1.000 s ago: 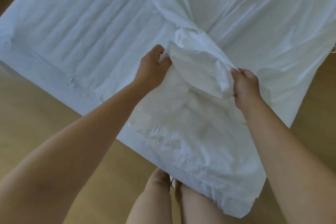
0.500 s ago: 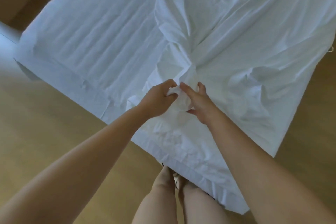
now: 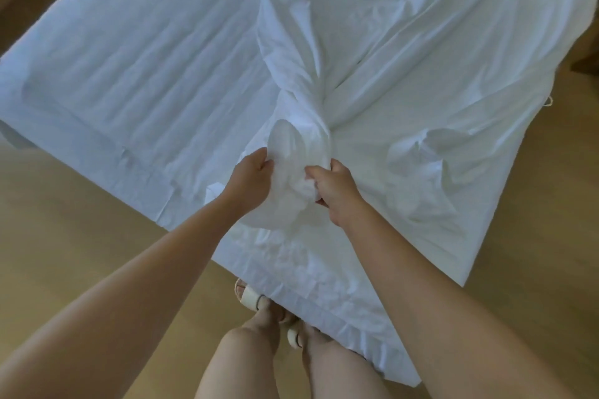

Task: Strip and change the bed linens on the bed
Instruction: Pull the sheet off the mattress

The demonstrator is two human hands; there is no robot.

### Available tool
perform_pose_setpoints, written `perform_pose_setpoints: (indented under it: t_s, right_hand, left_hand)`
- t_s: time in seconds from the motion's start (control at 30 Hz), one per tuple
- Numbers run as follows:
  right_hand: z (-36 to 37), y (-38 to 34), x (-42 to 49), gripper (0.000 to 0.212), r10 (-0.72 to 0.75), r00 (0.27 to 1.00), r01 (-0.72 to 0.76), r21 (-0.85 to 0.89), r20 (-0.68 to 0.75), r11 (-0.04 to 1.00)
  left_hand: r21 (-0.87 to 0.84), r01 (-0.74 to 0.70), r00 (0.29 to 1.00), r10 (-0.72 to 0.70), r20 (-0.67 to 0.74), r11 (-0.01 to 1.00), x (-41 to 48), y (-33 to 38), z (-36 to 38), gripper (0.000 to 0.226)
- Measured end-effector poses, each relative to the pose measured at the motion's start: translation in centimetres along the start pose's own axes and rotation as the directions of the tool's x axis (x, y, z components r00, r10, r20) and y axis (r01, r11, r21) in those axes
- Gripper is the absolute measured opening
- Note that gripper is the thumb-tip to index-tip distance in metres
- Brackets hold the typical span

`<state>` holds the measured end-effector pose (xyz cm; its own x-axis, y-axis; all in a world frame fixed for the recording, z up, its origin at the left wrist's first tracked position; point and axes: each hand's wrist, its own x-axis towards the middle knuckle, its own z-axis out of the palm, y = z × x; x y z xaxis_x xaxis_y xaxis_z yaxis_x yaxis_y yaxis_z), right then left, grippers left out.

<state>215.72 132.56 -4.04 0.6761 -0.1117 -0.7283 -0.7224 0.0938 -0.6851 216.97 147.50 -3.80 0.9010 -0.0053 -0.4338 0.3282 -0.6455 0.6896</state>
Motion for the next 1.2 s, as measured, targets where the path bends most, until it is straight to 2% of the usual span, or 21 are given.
perform_pose_setpoints:
  t_s: [0.03, 0.07, 0.13, 0.17, 0.2, 0.27, 0.33, 0.37, 0.43, 0.47, 0.57, 0.67, 0.8, 0.9, 1.0, 1.2]
  right_hand:
    - [0.3, 0.0, 0.2, 0.018, 0.062, 0.998, -0.063, 0.045, 0.010, 0.997]
    - [0.8, -0.1, 0.3, 0.038, 0.147, 0.988, -0.151, 0.075, 0.050, 0.986]
    - [2.6, -0.6, 0.6, 0.075, 0.279, 0.952, -0.289, 0.071, 0.128, 0.955]
    - [3.8, -0.8, 0.7, 0.082, 0.304, 0.942, -0.316, 0.070, 0.144, 0.946]
    - [5.3, -1.1, 0.8, 0.080, 0.300, 0.943, -0.313, 0.076, 0.146, 0.947]
    - [8.9, -2.0, 0.9, 0.054, 0.218, 0.968, -0.230, 0.096, 0.123, 0.968]
    - [13.3, -2.7, 0.6, 0.025, 0.140, 0.987, -0.148, 0.100, 0.083, 0.984]
    - [15.7, -3.0, 0.4, 0.018, 0.086, 0.992, -0.098, 0.128, 0.095, 0.987]
    - [21.4, -4.0, 0.2, 0.020, -0.060, 0.984, 0.017, 0.250, 0.167, 0.968]
    - [24.5, -4.6, 0.2, 0.025, -0.112, 0.980, 0.059, 0.295, 0.167, 0.954]
    - [33.2, -6.8, 0.8, 0.041, -0.101, 0.992, 0.063, 0.391, 0.077, 0.918]
    - [39.9, -8.8, 2.2, 0.042, -0.098, 0.995, 0.072, 0.491, 0.028, 0.868]
    - [45.5, -11.6, 4.4, 0.042, -0.110, 0.994, 0.096, 0.466, 0.003, 0.879]
    - [48.9, -14.4, 7.0, 0.044, -0.155, 0.987, 0.156, 0.453, -0.039, 0.878]
    - [52.8, -17.3, 10.2, 0.045, -0.176, 0.983, 0.177, 0.487, -0.049, 0.855]
    - [59.8, -24.7, 16.7, 0.030, -0.179, 0.978, 0.207, 0.566, -0.106, 0.798]
  left_hand:
    - [-0.013, -0.011, 1.000, 0.011, -0.005, 1.000, 0.1, 0.1, -0.6, 0.023]
    - [-0.007, -0.028, 1.000, 0.028, 0.010, 1.000, 0.0, 0.3, -1.3, 0.023]
    - [0.033, -0.054, 0.994, 0.050, 0.101, 0.998, 0.0, 0.3, -2.7, 0.025]
    - [0.056, -0.055, 0.985, 0.045, 0.167, 0.997, -0.1, 0.0, -3.5, 0.024]
    - [0.081, -0.056, 0.972, 0.036, 0.232, 0.995, -0.1, -0.4, -4.4, 0.023]
    - [0.093, -0.053, 0.940, 0.018, 0.340, 0.994, 0.1, -1.6, -7.2, 0.024]
    - [0.016, -0.010, 0.917, 0.003, 0.399, 1.000, 0.7, -3.0, -11.3, 0.030]
    - [-0.049, 0.020, 0.907, 0.002, 0.421, 0.999, 1.1, -3.8, -13.8, 0.035]
    - [-0.091, 0.021, 0.894, 0.022, 0.447, 0.996, 2.0, -5.5, -19.0, 0.037]
    - [-0.029, -0.023, 0.897, 0.033, 0.440, 0.999, 2.6, -6.5, -21.6, 0.038]
    - [0.227, -0.141, 0.930, 0.051, 0.363, 0.964, 5.5, -9.7, -29.1, 0.051]
    - [0.336, -0.193, 0.926, 0.058, 0.374, 0.922, 8.7, -11.9, -35.5, 0.048]
    - [0.396, -0.267, 0.894, 0.073, 0.442, 0.878, 13.6, -13.7, -41.5, 0.038]
    - [0.408, -0.273, 0.910, 0.096, 0.404, 0.871, 18.1, -14.6, -45.4, 0.031]
    - [0.469, -0.334, 0.911, 0.150, 0.385, 0.818, 23.0, -14.8, -49.4, 0.019]
    - [0.609, -0.408, 0.901, 0.190, 0.391, 0.681, 33.5, -13.5, -56.6, 0.023]
